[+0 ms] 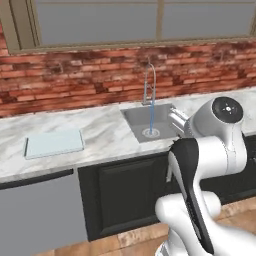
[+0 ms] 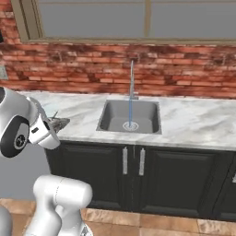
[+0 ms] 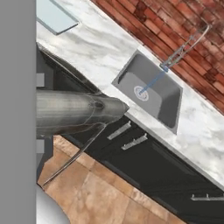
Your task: Take the fish out of the fridge, briefly rinse it in the sink, and place it on the tray next to the sink.
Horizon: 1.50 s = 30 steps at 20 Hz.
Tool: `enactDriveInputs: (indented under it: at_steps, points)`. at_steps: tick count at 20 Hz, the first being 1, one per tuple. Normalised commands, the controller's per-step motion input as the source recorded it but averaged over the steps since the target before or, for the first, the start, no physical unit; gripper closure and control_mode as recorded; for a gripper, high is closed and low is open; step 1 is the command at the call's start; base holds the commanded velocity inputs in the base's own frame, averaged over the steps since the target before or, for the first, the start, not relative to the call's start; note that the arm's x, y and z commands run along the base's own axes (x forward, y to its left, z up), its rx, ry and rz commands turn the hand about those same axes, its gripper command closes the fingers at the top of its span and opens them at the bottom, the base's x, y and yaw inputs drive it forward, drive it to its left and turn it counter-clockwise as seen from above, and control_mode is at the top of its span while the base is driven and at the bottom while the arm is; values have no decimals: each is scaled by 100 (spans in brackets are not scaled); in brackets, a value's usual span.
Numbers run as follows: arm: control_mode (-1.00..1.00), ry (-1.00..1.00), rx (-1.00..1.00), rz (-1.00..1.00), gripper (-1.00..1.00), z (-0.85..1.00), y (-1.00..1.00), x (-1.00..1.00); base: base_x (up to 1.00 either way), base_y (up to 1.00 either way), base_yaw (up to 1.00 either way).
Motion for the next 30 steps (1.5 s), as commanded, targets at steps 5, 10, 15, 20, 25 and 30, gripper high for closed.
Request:
enactDriveInputs:
  at_steps: [5, 10, 15, 20, 25, 30]
  points:
    - [100, 0, 0, 0, 100, 0, 0, 0, 20, 100, -7]
    - [100, 0, 0, 0, 100, 0, 0, 0, 64, 100, -15]
    - [100, 0, 0, 0, 100, 0, 0, 0, 86, 92, -22]
    - [-100, 7, 0, 0, 100, 0, 6, 12, 59, 46, -6]
    - [-100, 61, 0, 0, 100, -7, 7, 62, 0, 0, 0]
    - [-100, 29, -1, 0, 100, -11, 0, 23, 0, 0, 0]
